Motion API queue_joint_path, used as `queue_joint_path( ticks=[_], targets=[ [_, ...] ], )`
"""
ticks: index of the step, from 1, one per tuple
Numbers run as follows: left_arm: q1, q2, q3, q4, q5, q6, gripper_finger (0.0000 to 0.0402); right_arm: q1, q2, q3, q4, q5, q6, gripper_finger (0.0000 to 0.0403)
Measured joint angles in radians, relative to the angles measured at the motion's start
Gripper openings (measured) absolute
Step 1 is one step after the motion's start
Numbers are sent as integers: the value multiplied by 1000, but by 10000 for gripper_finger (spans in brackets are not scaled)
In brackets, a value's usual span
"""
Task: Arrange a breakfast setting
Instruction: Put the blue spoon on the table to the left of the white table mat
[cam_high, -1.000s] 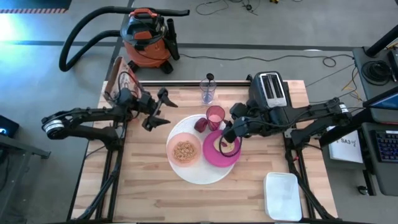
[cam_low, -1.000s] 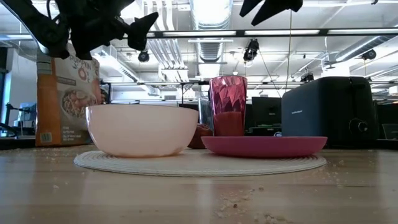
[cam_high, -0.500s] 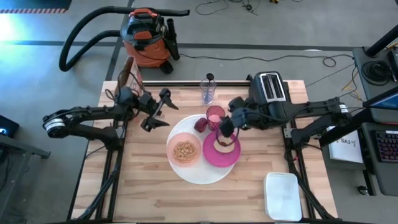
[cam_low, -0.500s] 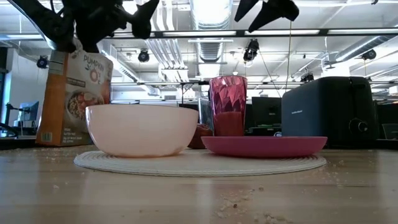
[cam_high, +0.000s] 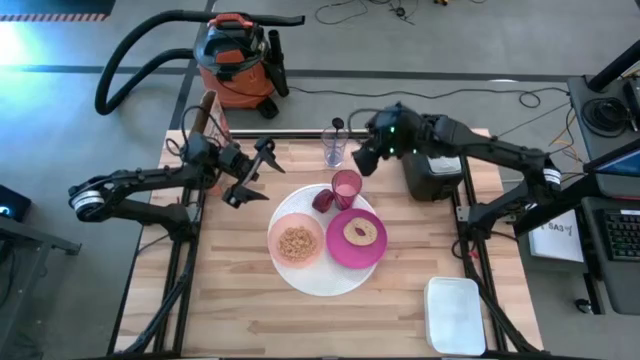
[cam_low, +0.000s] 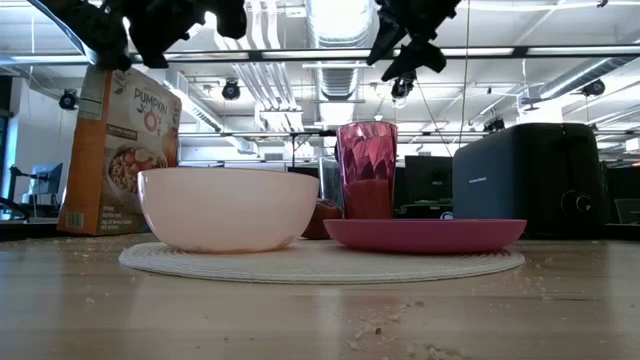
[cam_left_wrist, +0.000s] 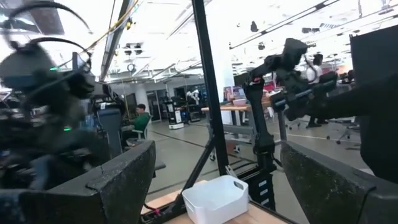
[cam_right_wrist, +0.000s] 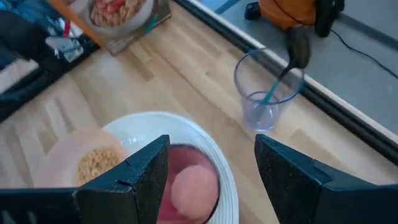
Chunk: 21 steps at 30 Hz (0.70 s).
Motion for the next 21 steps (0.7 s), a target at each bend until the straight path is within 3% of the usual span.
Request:
queue_joint_path(
  ticks=[9,16,21],
  targets=[
    [0,12,47,-3,-6,-73,327,-126,1,-13,21,-4,28,219],
    [0,34,124,-5,89,-216,327,-137,1,-13,11,262,36,219],
    [0,36,134,-40,103,-211,327,-140,12,-13,4,267,33,219]
  ],
)
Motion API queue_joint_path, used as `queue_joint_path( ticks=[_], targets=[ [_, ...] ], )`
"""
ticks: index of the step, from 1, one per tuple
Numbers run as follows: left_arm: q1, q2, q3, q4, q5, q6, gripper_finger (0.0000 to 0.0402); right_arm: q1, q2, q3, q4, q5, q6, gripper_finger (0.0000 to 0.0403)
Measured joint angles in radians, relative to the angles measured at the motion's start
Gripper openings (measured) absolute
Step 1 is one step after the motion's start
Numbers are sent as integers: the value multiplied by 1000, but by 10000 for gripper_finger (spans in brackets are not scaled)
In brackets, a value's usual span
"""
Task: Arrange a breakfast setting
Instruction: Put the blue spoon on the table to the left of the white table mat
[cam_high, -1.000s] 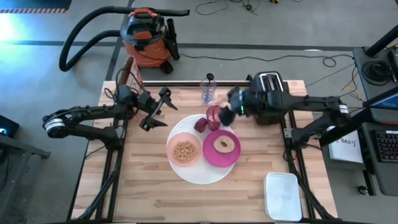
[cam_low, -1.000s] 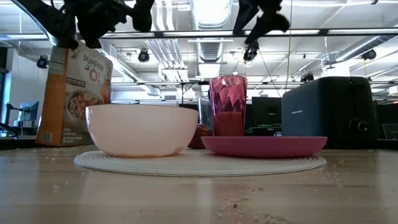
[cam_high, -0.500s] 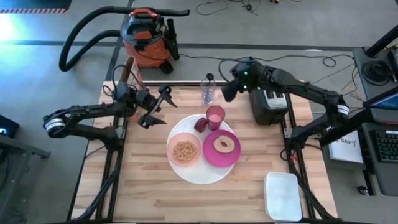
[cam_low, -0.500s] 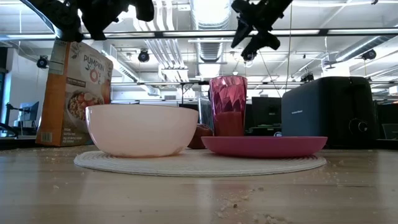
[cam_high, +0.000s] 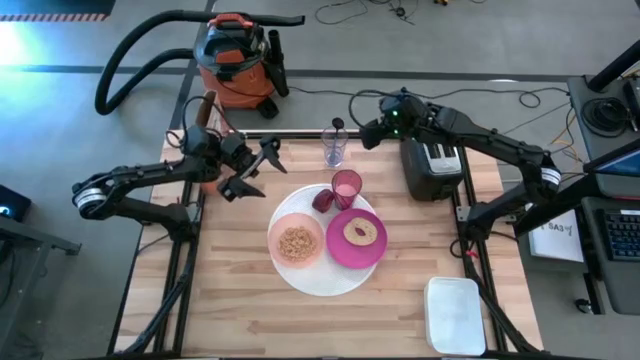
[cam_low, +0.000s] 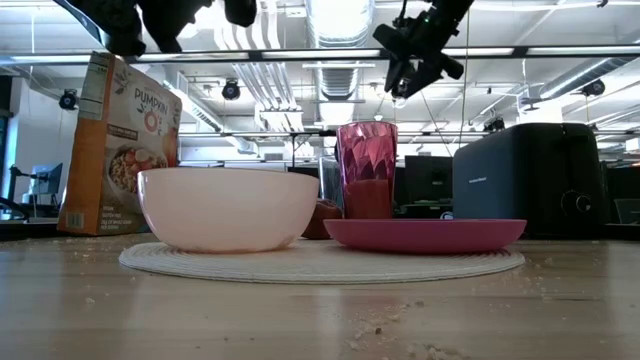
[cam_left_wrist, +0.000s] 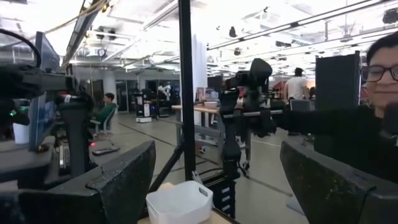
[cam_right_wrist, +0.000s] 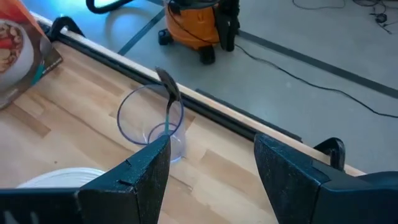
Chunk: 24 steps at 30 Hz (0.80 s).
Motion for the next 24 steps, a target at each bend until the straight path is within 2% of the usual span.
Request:
queue_joint_path(
  ticks=[4,6,13,21,24],
  targets=[
    [3,0,-21,-2,7,3,327,-17,45,-1,7,-9,-11,219],
    [3,0,-29,-7,13,21,327,-37,81,-2,31,-54,-41,219],
    [3,3,-32,-37,12,82,327,-97,189,-3,166,-249,-226,219],
    [7,16,-27,-39,11,87,327,-150,212,-3,206,-408,-489,219],
    [8,17,-27,-43,9,106,327,-150,219,-3,239,-421,-570,219]
  ],
)
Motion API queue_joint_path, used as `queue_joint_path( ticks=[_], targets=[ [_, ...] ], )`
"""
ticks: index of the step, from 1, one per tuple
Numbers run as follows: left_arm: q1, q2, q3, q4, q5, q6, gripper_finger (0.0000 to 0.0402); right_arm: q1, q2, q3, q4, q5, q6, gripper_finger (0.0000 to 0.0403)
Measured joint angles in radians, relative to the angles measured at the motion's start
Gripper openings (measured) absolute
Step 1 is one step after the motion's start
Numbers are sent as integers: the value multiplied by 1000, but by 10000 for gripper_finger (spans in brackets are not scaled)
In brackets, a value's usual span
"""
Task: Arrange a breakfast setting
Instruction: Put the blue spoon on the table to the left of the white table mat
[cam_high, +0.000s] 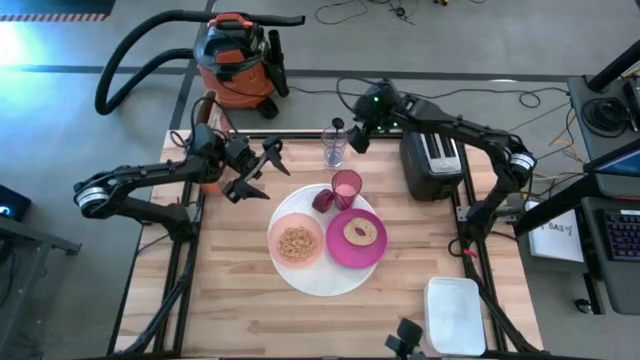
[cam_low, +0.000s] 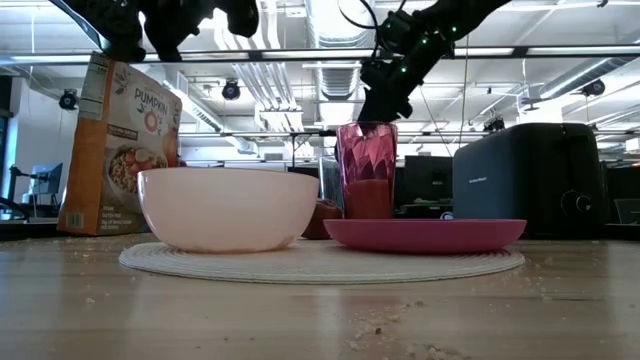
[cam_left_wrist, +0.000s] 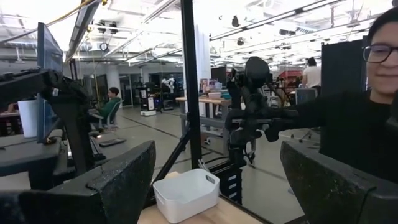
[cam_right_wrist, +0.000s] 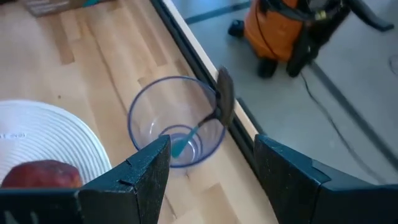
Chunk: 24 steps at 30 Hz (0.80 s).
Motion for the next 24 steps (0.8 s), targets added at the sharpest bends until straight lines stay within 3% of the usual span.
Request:
queue_joint_path(
  ticks=[14,24],
  targets=[
    [1,0,0,-3,-2,55,327,-8,86,0,164,8,-87,219],
    [3,0,0,-9,-1,55,327,-10,113,0,184,11,-119,219]
  ],
)
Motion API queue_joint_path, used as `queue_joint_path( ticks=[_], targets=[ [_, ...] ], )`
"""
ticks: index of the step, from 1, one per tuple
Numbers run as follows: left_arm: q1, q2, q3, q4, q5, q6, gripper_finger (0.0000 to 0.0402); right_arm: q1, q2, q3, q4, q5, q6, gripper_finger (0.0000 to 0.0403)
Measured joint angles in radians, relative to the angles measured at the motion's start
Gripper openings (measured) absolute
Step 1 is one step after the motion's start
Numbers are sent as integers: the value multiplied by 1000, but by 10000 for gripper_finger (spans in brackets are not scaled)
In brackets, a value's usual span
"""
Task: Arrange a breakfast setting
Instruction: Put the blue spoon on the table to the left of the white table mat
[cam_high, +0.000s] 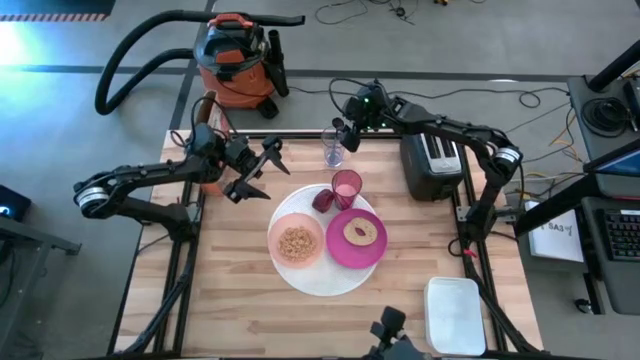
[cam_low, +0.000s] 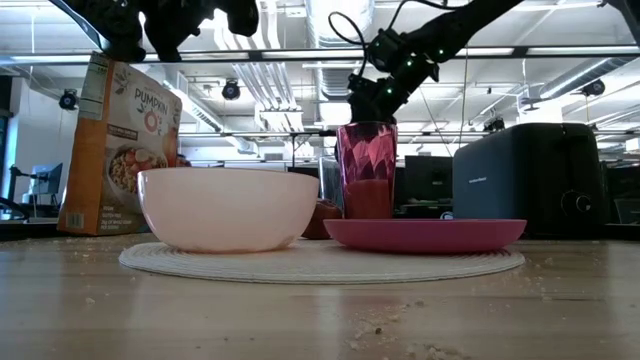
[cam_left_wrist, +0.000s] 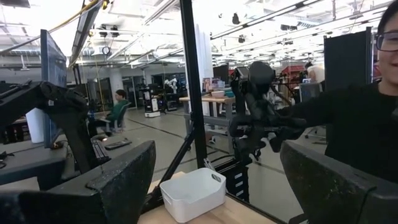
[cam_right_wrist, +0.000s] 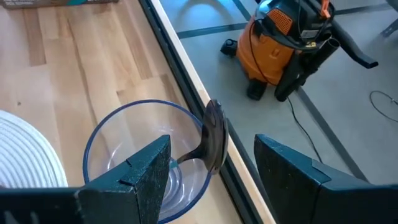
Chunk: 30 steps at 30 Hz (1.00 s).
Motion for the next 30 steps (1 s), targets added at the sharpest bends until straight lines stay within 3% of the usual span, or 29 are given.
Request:
queue_joint_path(
  ticks=[9,21,24,30],
  targets=[
    [0,0,0,0,0,24,327,0,-32,2,-9,-1,-58,219],
    [0,0,0,-3,0,26,327,0,17,2,12,-2,-57,213],
    [0,0,0,-6,0,26,327,0,19,2,11,-3,-51,189],
    [0,0,0,-6,0,26,327,0,19,2,11,-4,-51,103]
  ],
)
